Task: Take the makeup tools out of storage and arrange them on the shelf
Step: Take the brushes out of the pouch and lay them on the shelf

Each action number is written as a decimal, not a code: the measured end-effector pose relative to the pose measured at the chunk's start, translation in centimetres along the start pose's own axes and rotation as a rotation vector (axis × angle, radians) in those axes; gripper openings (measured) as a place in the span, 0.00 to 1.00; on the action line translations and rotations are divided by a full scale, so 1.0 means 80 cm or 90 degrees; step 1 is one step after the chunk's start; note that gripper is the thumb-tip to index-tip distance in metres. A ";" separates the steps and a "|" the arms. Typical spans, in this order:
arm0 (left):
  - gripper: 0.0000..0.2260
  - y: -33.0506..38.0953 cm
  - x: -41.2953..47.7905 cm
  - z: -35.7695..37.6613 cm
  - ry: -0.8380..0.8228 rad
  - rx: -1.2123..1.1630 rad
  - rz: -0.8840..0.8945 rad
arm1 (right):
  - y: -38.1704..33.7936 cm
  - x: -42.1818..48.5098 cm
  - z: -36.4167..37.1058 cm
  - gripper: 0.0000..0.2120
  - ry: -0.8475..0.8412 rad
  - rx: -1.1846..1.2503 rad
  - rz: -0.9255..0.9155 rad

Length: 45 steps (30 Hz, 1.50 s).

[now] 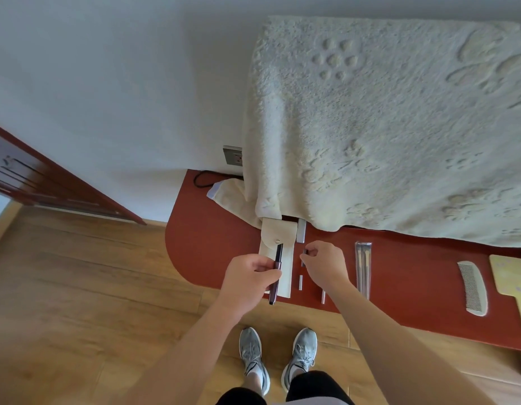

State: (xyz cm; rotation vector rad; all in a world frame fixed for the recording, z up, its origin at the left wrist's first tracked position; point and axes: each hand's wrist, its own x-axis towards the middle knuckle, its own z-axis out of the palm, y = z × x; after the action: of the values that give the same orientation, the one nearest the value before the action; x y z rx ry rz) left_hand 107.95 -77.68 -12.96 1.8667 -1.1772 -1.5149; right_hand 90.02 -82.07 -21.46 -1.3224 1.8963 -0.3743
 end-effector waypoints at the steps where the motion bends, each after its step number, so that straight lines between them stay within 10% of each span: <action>1: 0.03 -0.001 0.002 0.000 0.000 0.004 -0.002 | 0.002 0.002 0.002 0.04 0.000 -0.017 -0.004; 39: 0.04 -0.016 0.015 -0.003 -0.014 -0.005 -0.030 | -0.006 0.014 0.006 0.06 0.043 -0.079 0.023; 45: 0.04 -0.007 0.021 0.006 -0.003 -0.010 -0.021 | -0.007 0.007 -0.016 0.18 0.057 -0.050 0.016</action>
State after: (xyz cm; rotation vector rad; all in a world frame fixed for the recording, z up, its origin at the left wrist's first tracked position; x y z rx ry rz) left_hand 107.74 -78.74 -14.49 1.8821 -1.1397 -1.5423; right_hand 89.38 -83.06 -20.52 -1.3519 2.0180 -0.3542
